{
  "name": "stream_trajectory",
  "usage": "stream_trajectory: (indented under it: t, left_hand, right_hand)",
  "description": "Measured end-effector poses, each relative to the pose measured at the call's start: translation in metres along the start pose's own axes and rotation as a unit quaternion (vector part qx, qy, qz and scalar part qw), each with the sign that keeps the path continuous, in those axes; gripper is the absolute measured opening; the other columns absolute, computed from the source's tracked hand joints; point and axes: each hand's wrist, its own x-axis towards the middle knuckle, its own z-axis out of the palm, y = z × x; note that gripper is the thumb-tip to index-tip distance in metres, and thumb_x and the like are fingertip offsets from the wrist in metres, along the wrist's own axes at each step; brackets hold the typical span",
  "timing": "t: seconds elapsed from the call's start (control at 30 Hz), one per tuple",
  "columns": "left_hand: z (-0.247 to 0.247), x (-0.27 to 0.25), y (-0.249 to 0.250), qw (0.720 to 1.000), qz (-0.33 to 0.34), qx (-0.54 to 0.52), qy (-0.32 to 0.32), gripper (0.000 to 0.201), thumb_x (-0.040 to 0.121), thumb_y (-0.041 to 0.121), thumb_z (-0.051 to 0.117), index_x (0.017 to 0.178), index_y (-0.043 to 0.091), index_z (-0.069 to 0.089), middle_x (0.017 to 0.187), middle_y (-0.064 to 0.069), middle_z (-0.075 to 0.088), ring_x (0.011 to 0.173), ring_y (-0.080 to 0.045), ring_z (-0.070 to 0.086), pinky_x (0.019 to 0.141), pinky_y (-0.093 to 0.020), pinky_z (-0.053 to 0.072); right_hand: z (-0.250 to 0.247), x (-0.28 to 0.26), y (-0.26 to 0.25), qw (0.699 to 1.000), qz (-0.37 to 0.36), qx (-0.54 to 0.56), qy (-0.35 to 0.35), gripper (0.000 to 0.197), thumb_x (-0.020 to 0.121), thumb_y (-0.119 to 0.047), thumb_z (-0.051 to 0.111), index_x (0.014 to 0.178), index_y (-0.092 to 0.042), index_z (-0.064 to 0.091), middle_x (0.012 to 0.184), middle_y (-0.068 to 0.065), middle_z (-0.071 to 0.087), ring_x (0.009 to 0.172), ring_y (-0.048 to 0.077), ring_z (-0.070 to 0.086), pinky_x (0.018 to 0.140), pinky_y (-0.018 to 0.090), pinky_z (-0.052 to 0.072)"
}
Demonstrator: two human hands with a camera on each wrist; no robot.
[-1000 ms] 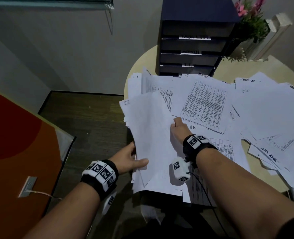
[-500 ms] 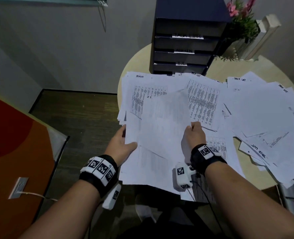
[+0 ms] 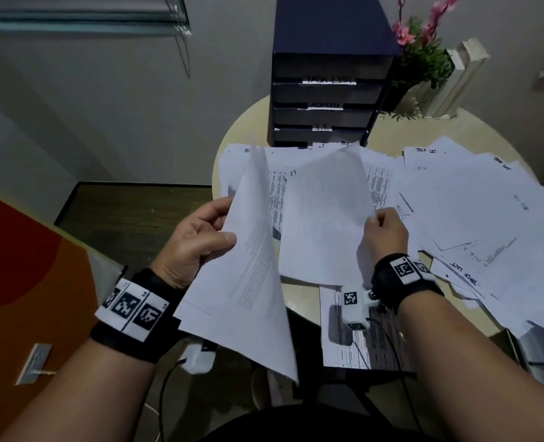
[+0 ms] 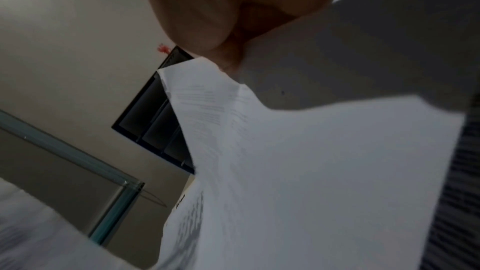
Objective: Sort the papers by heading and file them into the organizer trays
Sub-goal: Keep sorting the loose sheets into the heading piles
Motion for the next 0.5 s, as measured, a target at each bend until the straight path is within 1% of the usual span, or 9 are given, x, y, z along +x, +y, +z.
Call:
stream_trajectory:
  t: [0.07, 0.13, 0.17, 0.23, 0.27, 0.3, 0.33, 0.4, 0.5]
  left_hand:
    - [-0.006, 0.001, 0.004, 1.0, 0.013, 0.006, 0.007, 0.053, 0.072, 0.005, 0.059, 0.122, 0.02, 0.061, 0.106, -0.004, 0.072, 0.095, -0.023, 0.067, 0.086, -0.038, 0.055]
    - [-0.015, 0.006, -0.001, 0.999, 0.021, 0.003, 0.028, 0.055, 0.071, 0.013, 0.072, 0.125, 0.021, 0.061, 0.11, -0.008, 0.069, 0.096, -0.027, 0.065, 0.086, -0.04, 0.055]
    - [-0.019, 0.009, -0.006, 0.999, 0.019, -0.002, 0.045, 0.051, 0.075, 0.014, 0.073, 0.125, 0.021, 0.062, 0.111, -0.011, 0.068, 0.094, -0.028, 0.065, 0.083, -0.04, 0.056]
    - [-0.028, 0.015, -0.024, 0.993, -0.014, 0.005, 0.115, 0.035, 0.089, 0.003, 0.058, 0.121, 0.018, 0.062, 0.108, -0.012, 0.069, 0.088, -0.026, 0.069, 0.072, -0.039, 0.059]
    - [-0.032, 0.017, -0.036, 0.986, -0.054, 0.015, 0.155, 0.032, 0.093, -0.002, 0.051, 0.117, 0.016, 0.062, 0.105, -0.012, 0.07, 0.084, -0.025, 0.071, 0.066, -0.038, 0.059]
    - [-0.036, 0.018, -0.051, 0.977, -0.103, 0.028, 0.184, 0.03, 0.095, -0.004, 0.048, 0.113, 0.014, 0.062, 0.104, -0.014, 0.07, 0.081, -0.025, 0.071, 0.063, -0.037, 0.059]
    - [-0.04, 0.018, -0.066, 0.966, -0.152, 0.049, 0.203, 0.027, 0.096, -0.005, 0.048, 0.111, 0.012, 0.062, 0.105, -0.015, 0.07, 0.082, -0.026, 0.071, 0.066, -0.038, 0.058]
    - [-0.048, 0.019, -0.099, 0.942, -0.228, 0.101, 0.223, 0.024, 0.096, -0.004, 0.049, 0.112, 0.009, 0.06, 0.11, -0.018, 0.069, 0.09, -0.029, 0.069, 0.077, -0.042, 0.056]
    - [-0.049, 0.023, -0.129, 0.921, -0.278, 0.123, 0.245, 0.031, 0.095, -0.008, 0.047, 0.121, 0.005, 0.055, 0.116, -0.019, 0.065, 0.101, -0.033, 0.066, 0.09, -0.05, 0.053]
  right_hand:
    - [-0.01, 0.001, 0.0, 0.997, -0.004, 0.068, 0.027, 0.011, 0.097, -0.02, 0.047, 0.088, -0.022, 0.053, 0.078, 0.002, 0.052, 0.066, 0.02, 0.046, 0.061, 0.028, 0.041]
    - [-0.023, 0.006, -0.002, 0.992, -0.007, 0.105, 0.064, 0.012, 0.097, -0.022, 0.048, 0.09, -0.029, 0.054, 0.085, 0.001, 0.055, 0.07, 0.018, 0.049, 0.065, 0.028, 0.044]
    - [-0.031, 0.01, -0.003, 0.991, -0.006, 0.108, 0.085, 0.011, 0.097, -0.021, 0.049, 0.094, -0.03, 0.055, 0.09, 0.002, 0.057, 0.076, 0.018, 0.052, 0.07, 0.029, 0.046]
    - [-0.046, 0.019, -0.001, 0.986, 0.0, 0.11, 0.124, 0.011, 0.098, -0.02, 0.049, 0.105, -0.024, 0.057, 0.097, 0.004, 0.058, 0.083, 0.018, 0.055, 0.077, 0.03, 0.048]
    - [-0.052, 0.025, 0.004, 0.985, 0.008, 0.109, 0.136, 0.015, 0.098, -0.019, 0.049, 0.111, -0.019, 0.058, 0.098, 0.005, 0.058, 0.085, 0.018, 0.055, 0.078, 0.03, 0.048]
    - [-0.059, 0.028, 0.006, 0.985, 0.019, 0.105, 0.137, 0.02, 0.099, -0.018, 0.049, 0.116, -0.013, 0.058, 0.099, 0.006, 0.059, 0.086, 0.018, 0.055, 0.077, 0.028, 0.047]
    - [-0.064, 0.03, 0.01, 0.986, 0.027, 0.096, 0.133, 0.025, 0.099, -0.017, 0.049, 0.121, -0.009, 0.058, 0.101, 0.008, 0.06, 0.087, 0.019, 0.055, 0.077, 0.026, 0.044]
    - [-0.068, 0.029, 0.017, 0.99, 0.043, 0.082, 0.107, 0.028, 0.098, -0.013, 0.048, 0.123, -0.007, 0.058, 0.103, 0.011, 0.061, 0.09, 0.019, 0.055, 0.079, 0.024, 0.042]
    - [-0.058, 0.013, 0.02, 0.994, 0.05, 0.069, 0.065, 0.028, 0.095, -0.01, 0.049, 0.121, -0.008, 0.06, 0.104, 0.01, 0.062, 0.093, 0.021, 0.057, 0.082, 0.026, 0.044]
